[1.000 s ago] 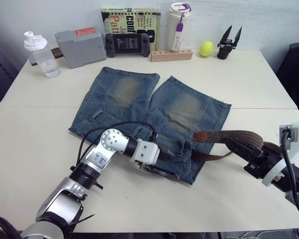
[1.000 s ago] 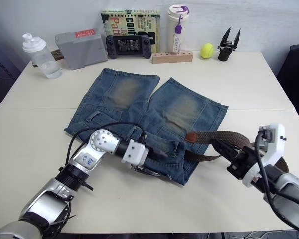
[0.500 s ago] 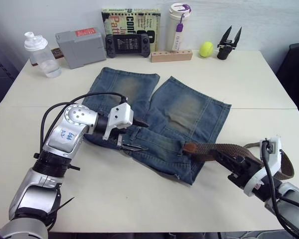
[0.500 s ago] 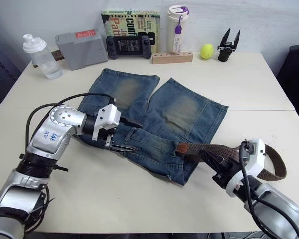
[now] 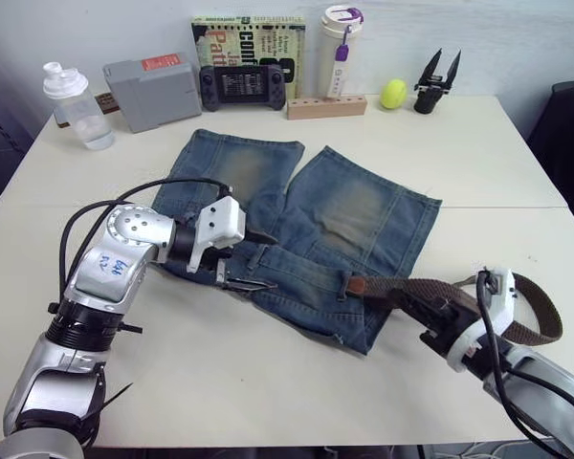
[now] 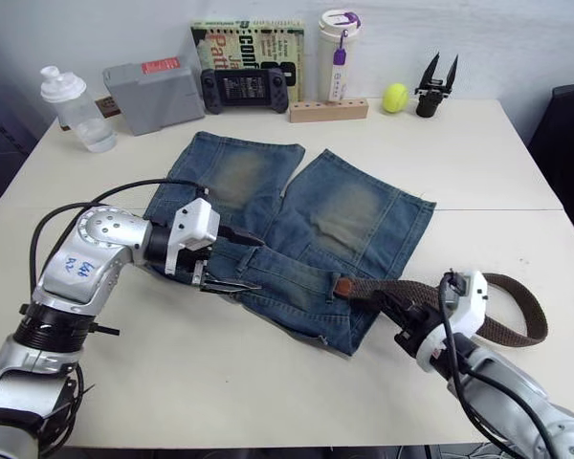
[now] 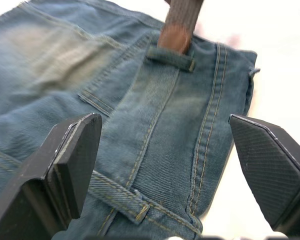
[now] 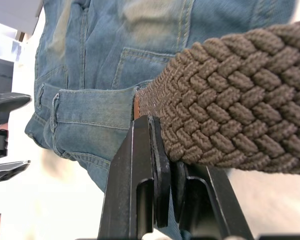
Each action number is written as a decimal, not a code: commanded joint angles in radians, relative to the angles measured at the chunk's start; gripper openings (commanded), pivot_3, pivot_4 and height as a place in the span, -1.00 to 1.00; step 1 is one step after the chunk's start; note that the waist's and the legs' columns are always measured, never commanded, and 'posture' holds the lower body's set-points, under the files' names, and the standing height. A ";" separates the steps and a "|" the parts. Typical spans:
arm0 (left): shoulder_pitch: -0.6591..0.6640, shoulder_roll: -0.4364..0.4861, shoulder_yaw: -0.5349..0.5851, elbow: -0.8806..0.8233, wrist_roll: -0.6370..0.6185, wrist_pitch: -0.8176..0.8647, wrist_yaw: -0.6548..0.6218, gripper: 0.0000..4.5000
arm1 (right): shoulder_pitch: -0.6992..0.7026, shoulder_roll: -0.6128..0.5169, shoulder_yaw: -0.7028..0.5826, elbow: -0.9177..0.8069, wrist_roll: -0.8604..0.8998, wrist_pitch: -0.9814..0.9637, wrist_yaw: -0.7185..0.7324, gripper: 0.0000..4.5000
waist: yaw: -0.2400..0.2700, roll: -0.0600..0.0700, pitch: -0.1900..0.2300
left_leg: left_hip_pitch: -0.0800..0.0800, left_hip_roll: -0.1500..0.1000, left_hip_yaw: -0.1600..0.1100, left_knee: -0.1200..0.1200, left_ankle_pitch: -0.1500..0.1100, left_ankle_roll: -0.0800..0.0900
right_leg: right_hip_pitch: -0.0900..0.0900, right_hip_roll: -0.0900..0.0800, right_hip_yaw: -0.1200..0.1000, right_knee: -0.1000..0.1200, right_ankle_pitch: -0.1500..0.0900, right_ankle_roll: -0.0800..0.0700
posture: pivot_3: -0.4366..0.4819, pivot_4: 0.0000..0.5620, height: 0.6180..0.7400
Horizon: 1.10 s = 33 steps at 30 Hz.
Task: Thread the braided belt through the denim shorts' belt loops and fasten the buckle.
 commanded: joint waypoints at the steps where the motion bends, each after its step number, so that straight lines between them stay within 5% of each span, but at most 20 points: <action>1: 0.023 0.054 0.068 -0.050 -0.025 0.019 0.000 0.97 | -0.033 0.038 0.047 0.016 -0.042 0.002 -0.007 -1.00 | 0.000 0.000 0.000 | 0.000 0.000 0.000 0.000 0.000 0.000 | 0.000 0.000 0.000 0.001 0.000 0.000 | -0.05 -0.47 0.27; 16: 0.060 0.095 0.102 -0.134 -0.055 0.090 0.037 0.97 | -0.275 0.319 0.258 0.217 -0.250 0.061 0.023 -1.00 | -0.013 0.000 0.000 | 0.000 0.000 0.001 -0.001 0.001 -0.003 | -0.003 0.000 0.002 0.011 -0.002 -0.002 | -0.05 -0.47 0.27; 26: 0.035 0.054 0.046 -0.109 -0.037 0.060 0.024 1.00 | -0.183 0.262 0.179 0.120 -0.197 0.125 0.037 0.91 | -0.017 0.000 0.000 | 0.001 0.000 0.001 -0.002 0.002 -0.003 | -0.003 0.000 0.002 0.012 -0.002 -0.002 | -0.05 -0.47 0.27; 33: -0.001 0.013 -0.019 -0.039 0.007 -0.032 -0.009 1.00 | -0.087 0.071 0.107 -0.056 -0.078 0.187 0.101 0.91 | -0.012 -0.001 -0.001 | 0.001 0.000 0.002 -0.002 0.001 -0.003 | -0.003 0.000 0.003 0.011 -0.002 -0.003 | -0.05 -0.47 0.27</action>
